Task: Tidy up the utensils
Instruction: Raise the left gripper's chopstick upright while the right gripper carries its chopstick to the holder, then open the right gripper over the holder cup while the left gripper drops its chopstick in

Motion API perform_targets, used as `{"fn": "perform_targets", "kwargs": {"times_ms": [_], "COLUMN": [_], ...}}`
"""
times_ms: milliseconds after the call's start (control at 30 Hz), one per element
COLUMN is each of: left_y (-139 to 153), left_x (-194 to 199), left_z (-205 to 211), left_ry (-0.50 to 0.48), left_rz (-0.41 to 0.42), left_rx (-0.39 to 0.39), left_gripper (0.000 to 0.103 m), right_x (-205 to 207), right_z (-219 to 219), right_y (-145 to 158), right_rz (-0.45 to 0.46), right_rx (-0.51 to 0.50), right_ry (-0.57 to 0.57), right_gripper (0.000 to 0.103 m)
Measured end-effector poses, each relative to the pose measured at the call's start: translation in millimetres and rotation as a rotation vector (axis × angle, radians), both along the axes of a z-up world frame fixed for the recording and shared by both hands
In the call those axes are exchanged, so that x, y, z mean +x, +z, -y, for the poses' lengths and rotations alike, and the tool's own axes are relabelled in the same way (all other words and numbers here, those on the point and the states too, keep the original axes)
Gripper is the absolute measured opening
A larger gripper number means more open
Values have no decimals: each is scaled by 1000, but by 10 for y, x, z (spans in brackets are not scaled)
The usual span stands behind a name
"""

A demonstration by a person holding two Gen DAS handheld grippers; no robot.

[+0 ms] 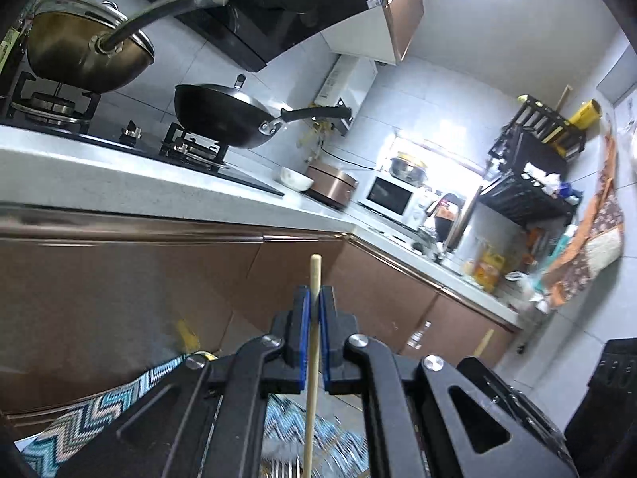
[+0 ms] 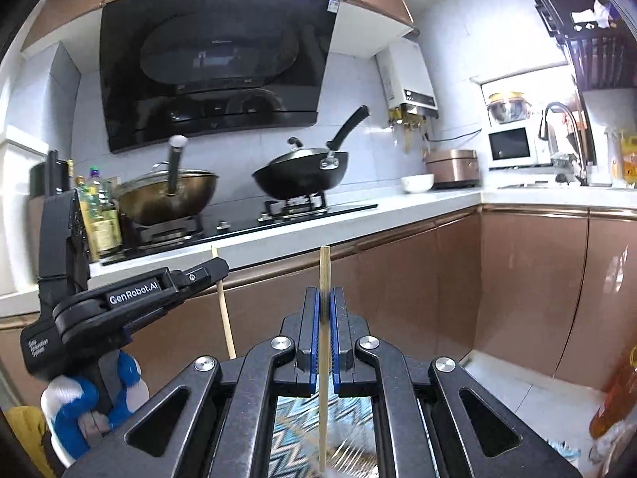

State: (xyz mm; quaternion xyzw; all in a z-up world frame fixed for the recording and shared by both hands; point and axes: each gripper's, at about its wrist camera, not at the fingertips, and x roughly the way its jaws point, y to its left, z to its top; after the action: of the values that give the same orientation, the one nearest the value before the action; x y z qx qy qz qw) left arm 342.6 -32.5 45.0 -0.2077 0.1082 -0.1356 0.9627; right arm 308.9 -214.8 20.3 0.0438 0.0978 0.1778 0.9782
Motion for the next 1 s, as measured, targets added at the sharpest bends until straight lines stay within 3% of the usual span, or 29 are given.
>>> {"fn": "perform_targets", "kwargs": {"times_ms": [267,433,633,700,767,900,1000], "left_y": [-569,-910,-1229,-1240,-1219,-1090,-954], "left_x": [450,464,430,379,316,88,-167], "left_z": [330,517,558,552,540,461,352], "left_ry": [87,149,183,167,157,145,153], "left_rz": [-11,23,-5,-18,-23,-39,-31], "left_rx": [63,123,129,130,134,156,176], "left_gripper": [4,4,7,15,33,36,44], "right_x": [489,519,453,398,334,149,-62], "right_z": [84,87,82,97,109,127,163], "right_y": [-551,-926,-1284,-1318,-1314,-1208,-1065], "right_rz": [-28,-66,-119,-128,-139,-142,-129], "right_rx": [-36,-66,-115,-118,-117,-112,-102], "right_ry": [-56,-71,-94,-97,-98,-109,-123], "right_gripper": [5,5,6,10,17,23,23]}}
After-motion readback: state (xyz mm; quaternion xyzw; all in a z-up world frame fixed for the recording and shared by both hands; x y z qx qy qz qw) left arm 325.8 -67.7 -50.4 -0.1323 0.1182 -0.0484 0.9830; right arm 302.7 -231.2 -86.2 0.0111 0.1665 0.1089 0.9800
